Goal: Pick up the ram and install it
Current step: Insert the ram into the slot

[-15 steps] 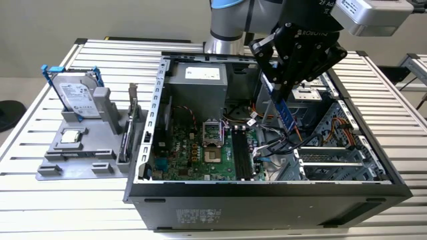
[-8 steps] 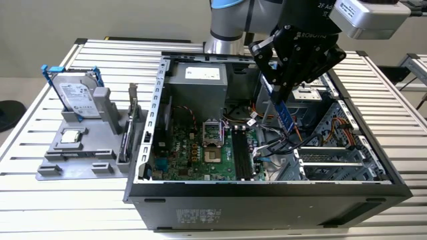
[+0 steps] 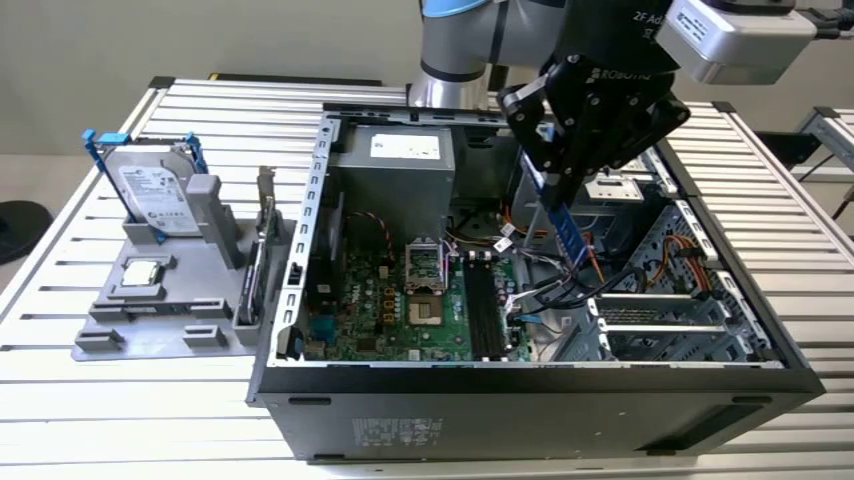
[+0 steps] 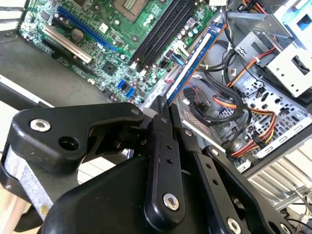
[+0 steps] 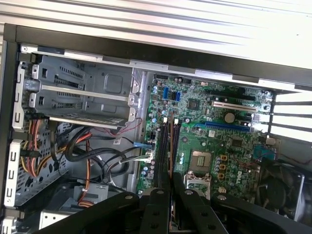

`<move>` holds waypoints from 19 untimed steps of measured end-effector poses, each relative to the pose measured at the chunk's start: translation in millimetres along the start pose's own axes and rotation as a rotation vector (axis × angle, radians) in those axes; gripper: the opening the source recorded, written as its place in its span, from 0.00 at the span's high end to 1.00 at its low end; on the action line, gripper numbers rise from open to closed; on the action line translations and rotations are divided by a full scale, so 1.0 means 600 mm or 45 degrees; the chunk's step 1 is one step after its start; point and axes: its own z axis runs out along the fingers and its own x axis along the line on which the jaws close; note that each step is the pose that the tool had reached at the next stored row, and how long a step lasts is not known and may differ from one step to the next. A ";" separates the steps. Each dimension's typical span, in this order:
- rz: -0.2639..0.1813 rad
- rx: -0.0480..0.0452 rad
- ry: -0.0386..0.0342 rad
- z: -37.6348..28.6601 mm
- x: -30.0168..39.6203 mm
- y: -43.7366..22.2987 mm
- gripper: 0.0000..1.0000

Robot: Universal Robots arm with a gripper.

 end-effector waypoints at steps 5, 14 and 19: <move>0.000 0.000 0.0000 0.003 0.000 0.000 1.00; 0.000 0.000 0.0000 0.008 0.000 0.000 1.00; 0.000 0.000 0.0000 0.012 0.000 0.000 1.00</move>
